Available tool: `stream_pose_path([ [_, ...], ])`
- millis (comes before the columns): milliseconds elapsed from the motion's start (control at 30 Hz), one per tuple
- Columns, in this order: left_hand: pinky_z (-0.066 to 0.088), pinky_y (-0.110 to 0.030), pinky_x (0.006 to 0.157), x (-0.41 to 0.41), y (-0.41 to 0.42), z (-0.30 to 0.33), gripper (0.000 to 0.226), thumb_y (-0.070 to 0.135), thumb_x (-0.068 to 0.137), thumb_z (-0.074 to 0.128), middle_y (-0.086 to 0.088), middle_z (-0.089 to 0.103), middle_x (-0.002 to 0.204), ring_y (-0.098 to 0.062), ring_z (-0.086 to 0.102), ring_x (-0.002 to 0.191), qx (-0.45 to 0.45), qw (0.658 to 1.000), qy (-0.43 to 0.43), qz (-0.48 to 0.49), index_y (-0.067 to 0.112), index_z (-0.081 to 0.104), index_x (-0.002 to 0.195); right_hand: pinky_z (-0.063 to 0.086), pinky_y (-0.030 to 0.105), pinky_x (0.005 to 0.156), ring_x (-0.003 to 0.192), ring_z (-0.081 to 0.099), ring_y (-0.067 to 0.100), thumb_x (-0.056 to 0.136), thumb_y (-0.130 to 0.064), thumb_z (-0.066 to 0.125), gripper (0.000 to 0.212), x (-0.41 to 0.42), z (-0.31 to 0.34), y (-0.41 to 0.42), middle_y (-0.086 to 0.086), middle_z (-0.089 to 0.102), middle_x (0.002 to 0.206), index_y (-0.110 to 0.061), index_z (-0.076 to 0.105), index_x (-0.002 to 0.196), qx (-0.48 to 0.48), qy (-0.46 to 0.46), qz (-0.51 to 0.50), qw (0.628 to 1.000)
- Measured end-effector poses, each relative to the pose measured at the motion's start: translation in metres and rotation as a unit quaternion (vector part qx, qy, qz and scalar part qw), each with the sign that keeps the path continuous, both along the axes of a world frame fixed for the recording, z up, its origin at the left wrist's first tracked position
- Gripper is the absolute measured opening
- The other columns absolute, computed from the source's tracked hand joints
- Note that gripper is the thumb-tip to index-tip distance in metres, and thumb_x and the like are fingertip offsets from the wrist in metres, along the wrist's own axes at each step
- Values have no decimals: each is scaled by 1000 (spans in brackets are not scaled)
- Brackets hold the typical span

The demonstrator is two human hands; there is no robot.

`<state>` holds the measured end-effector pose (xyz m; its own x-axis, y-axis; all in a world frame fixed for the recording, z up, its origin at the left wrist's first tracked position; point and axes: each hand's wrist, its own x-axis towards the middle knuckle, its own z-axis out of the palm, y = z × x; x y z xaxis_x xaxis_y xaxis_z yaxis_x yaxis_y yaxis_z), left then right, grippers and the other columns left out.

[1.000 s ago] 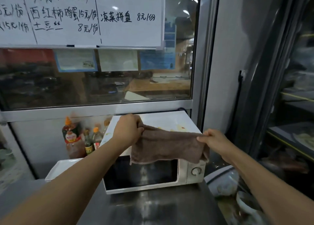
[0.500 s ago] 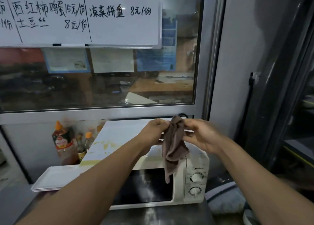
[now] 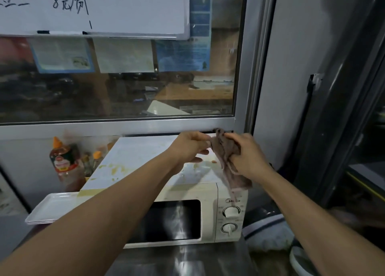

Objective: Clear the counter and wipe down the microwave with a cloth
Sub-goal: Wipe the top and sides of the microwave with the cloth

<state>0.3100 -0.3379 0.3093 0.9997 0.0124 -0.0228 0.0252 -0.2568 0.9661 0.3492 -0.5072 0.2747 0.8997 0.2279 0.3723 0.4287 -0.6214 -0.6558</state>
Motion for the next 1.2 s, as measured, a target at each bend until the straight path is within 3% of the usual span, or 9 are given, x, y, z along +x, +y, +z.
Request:
stream_pose_path([
  [167, 48, -26, 75, 5, 25, -35, 23, 8, 87, 58, -7, 66, 107, -18, 60, 91, 156, 987, 3, 44, 16, 61, 108, 27, 36, 105, 133, 24, 27, 88, -25, 57, 58, 13, -45, -1, 2, 32, 142, -33, 35, 141, -176, 102, 57, 977],
  [267, 42, -23, 89, 7, 45, -60, 31, 13, 89, 57, -3, 59, 123, -20, 56, 112, 351, 935, -26, 51, 17, 58, 120, 23, 39, 110, 137, 20, 21, 95, -40, 41, 48, 15, -67, 5, -6, 22, 152, -36, 30, 141, -268, 44, 73, 960],
  [433, 37, -38, 96, 7, 85, -84, 32, 26, 90, 51, 3, 53, 131, -23, 49, 118, 527, 845, 1, 92, 21, 55, 122, 22, 44, 113, 142, 12, 20, 95, -44, 16, 52, 24, -89, 14, -6, 13, 157, -34, 22, 146, -378, -32, 77, 922],
  [567, 34, -37, 82, 6, 105, -95, 13, 14, 85, 41, 1, 56, 103, -26, 53, 102, 547, 833, 8, 79, 15, 54, 89, 22, 50, 113, 145, 10, 15, 90, -54, 17, 55, 24, -95, 52, -15, 12, 156, -46, 20, 144, -324, -32, 84, 942],
  [633, 34, -36, 80, 6, 112, -99, 11, 11, 82, 42, 1, 53, 99, -24, 51, 97, 550, 831, 4, 76, 16, 52, 84, 19, 51, 113, 144, 9, 15, 88, -54, 19, 54, 24, -96, 84, -16, 13, 155, -48, 22, 142, -311, -42, 104, 944],
  [833, 42, -39, 95, 17, 126, -95, 30, 16, 88, 46, 4, 57, 120, -21, 53, 110, 504, 860, -10, 75, 20, 60, 115, 13, 43, 112, 142, 8, 19, 88, -47, 23, 54, 36, -98, 130, -11, 11, 157, -41, 26, 142, -336, -74, 172, 923],
  [967, 42, -36, 99, 34, 142, -89, 40, 12, 88, 53, 1, 56, 130, -21, 52, 118, 440, 893, -14, 90, 17, 53, 127, 15, 42, 113, 141, 10, 15, 88, -50, 22, 56, 76, -94, 100, -15, 11, 156, -40, 23, 143, -323, -27, 117, 939],
  [1067, 39, -38, 99, 55, 155, -88, 32, 18, 92, 47, 4, 54, 129, -21, 49, 119, 487, 869, 7, 82, 20, 56, 122, 21, 44, 113, 141, 10, 19, 91, -46, 24, 53, 118, -89, 88, -9, 11, 156, -34, 26, 142, -354, -6, 44, 934],
  [1200, 39, -37, 86, 81, 166, -92, 19, 20, 93, 36, 1, 54, 111, -25, 51, 107, 557, 828, 8, 67, 16, 55, 96, 23, 45, 110, 141, 14, 24, 93, -38, 28, 50, 150, -84, 108, -1, 16, 155, -24, 32, 141, -370, 6, -22, 929],
])
